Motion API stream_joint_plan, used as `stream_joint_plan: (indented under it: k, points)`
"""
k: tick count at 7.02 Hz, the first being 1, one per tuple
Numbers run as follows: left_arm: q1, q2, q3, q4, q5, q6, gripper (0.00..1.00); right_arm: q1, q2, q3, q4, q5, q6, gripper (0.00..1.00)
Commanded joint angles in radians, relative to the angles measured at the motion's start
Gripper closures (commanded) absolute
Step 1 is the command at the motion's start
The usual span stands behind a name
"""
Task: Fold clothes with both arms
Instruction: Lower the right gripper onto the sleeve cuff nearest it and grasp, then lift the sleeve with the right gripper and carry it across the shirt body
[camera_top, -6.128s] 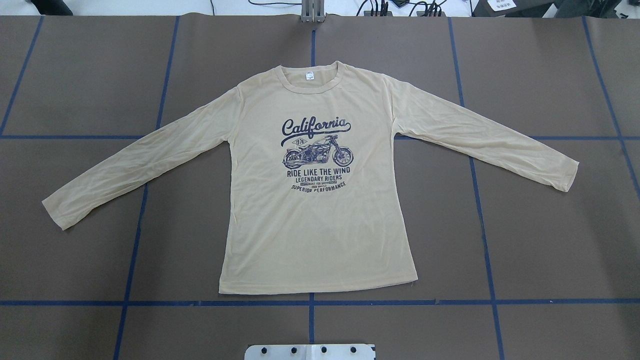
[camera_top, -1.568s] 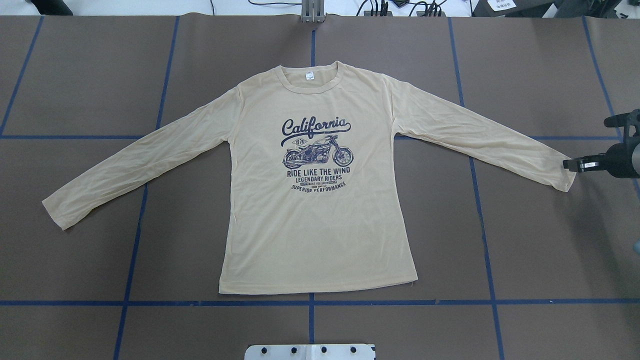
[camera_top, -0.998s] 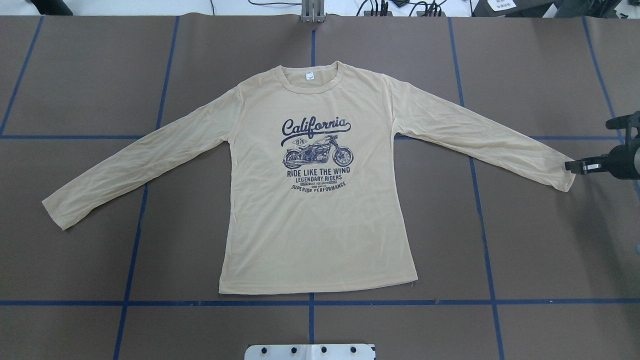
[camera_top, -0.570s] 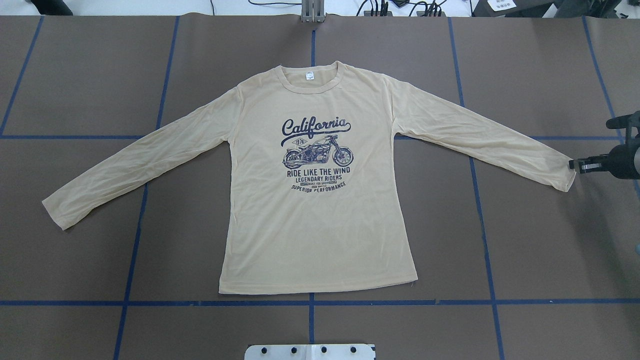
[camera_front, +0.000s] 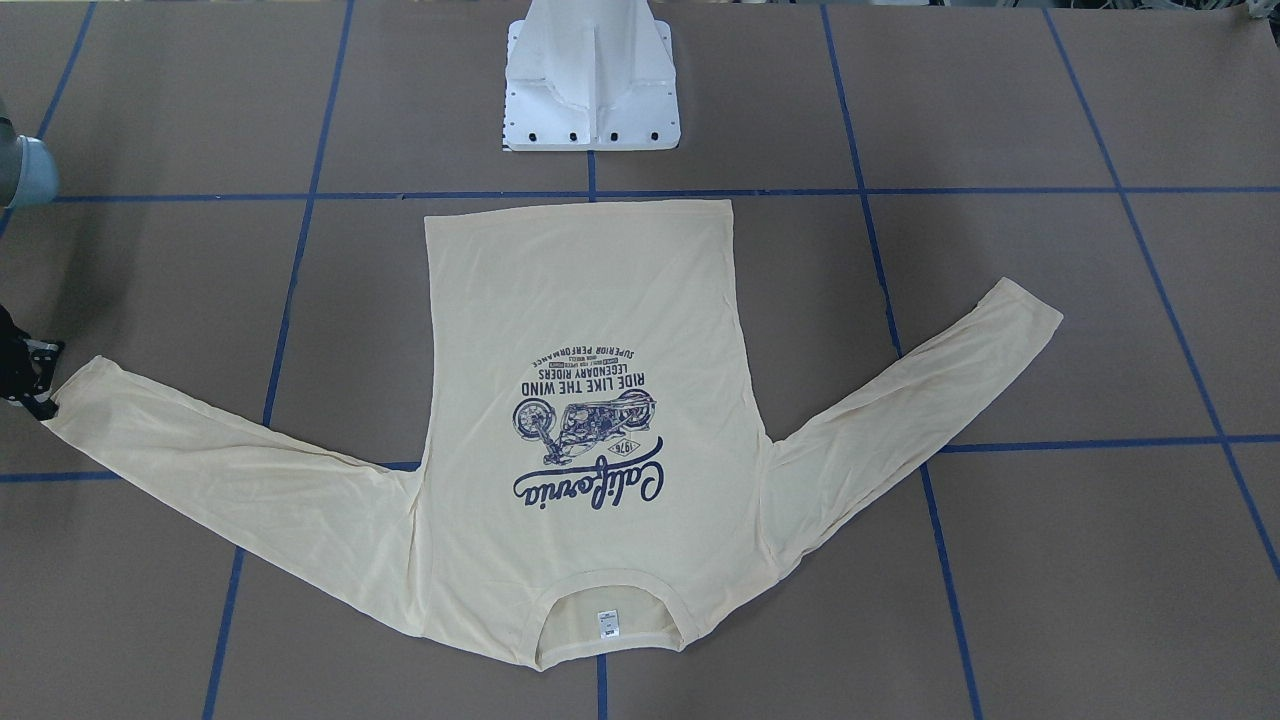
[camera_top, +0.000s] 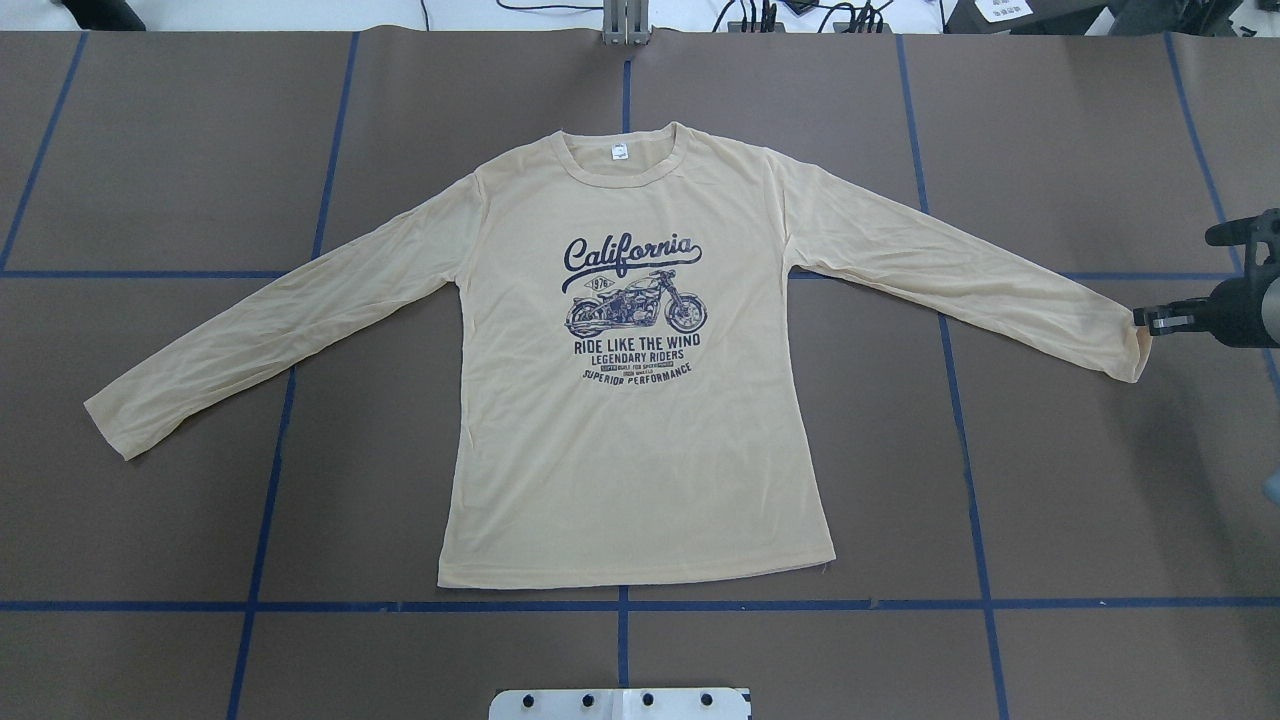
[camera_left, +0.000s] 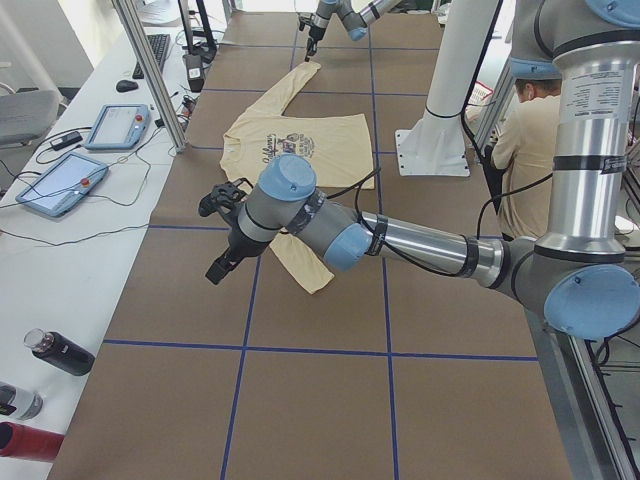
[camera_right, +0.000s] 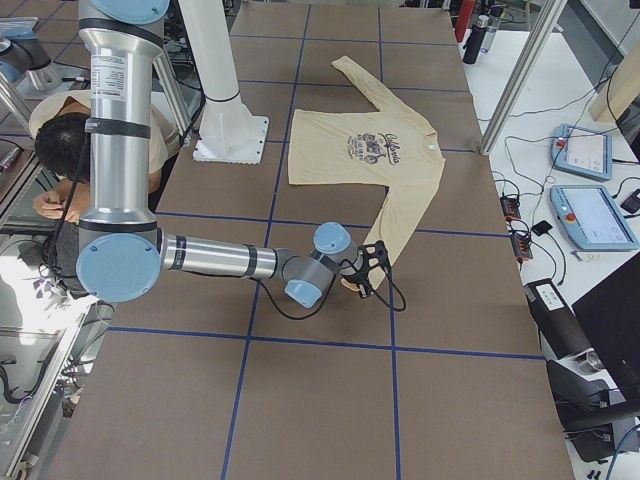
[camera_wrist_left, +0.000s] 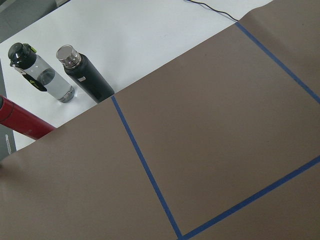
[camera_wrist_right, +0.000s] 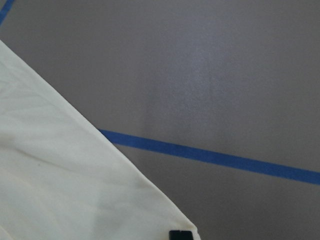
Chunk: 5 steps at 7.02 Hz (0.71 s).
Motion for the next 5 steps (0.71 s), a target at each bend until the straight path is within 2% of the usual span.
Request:
stream_joint_plan:
  k: [1,2,3,4,5]
  points:
    - [0.001,0.003,-0.001,0.000,0.000,0.000,0.00,0.051,0.037,0.090,-0.088,0.070,0.004,1.00]
    - [0.000,0.003,-0.001,0.000,0.000,0.000,0.00,0.052,0.043,0.242,-0.268,0.071,0.005,1.00]
    - [0.000,0.007,-0.002,-0.002,0.000,0.000,0.00,0.052,0.104,0.398,-0.500,0.072,0.054,1.00]
    - [0.000,0.009,-0.001,-0.006,0.000,-0.001,0.00,0.045,0.229,0.474,-0.682,0.070,0.155,1.00]
    - [0.001,0.009,-0.001,-0.006,0.000,-0.001,0.00,-0.031,0.370,0.469,-0.775,0.044,0.241,1.00]
